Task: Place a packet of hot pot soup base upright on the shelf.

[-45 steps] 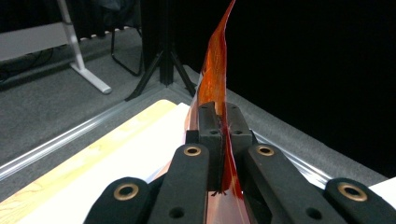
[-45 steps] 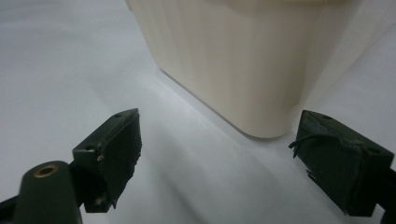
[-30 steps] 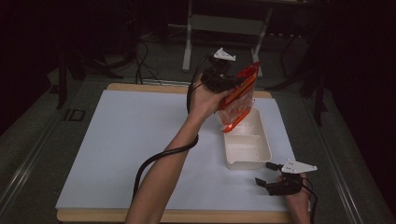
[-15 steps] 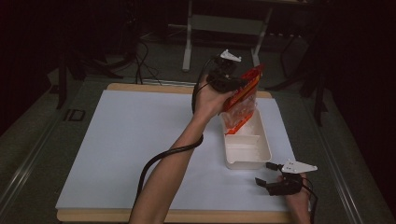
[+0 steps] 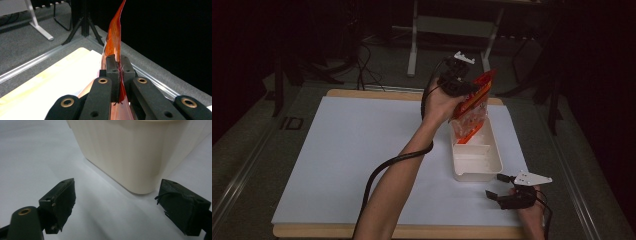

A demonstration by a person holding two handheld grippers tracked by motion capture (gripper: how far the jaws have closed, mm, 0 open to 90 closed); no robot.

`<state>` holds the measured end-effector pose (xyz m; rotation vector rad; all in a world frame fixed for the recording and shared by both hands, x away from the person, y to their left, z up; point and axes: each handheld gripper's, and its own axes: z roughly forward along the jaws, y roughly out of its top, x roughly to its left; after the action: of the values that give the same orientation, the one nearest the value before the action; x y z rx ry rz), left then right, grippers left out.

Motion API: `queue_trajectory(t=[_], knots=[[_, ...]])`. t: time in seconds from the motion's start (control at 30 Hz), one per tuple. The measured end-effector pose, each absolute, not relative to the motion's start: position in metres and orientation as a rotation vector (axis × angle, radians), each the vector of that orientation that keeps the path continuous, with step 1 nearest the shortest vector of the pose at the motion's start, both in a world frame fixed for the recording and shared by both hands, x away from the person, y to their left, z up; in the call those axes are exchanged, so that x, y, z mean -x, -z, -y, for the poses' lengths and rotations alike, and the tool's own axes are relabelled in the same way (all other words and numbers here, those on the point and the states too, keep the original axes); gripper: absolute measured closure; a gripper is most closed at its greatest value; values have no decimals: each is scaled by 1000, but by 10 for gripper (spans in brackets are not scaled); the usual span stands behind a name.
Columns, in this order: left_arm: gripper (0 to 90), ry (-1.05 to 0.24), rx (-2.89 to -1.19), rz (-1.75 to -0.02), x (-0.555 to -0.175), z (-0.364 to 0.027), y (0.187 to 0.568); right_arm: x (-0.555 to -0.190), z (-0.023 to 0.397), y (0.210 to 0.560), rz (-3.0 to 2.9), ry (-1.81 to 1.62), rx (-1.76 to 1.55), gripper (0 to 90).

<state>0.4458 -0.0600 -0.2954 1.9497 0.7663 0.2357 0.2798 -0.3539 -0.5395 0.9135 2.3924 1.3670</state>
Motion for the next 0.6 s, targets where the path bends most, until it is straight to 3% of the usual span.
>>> queue_trajectory(t=[0.6], knots=[[896, -205, -2071, -774, -464, 84, 296, -280, 356, 539, -2390, -1391, -930, 146]])
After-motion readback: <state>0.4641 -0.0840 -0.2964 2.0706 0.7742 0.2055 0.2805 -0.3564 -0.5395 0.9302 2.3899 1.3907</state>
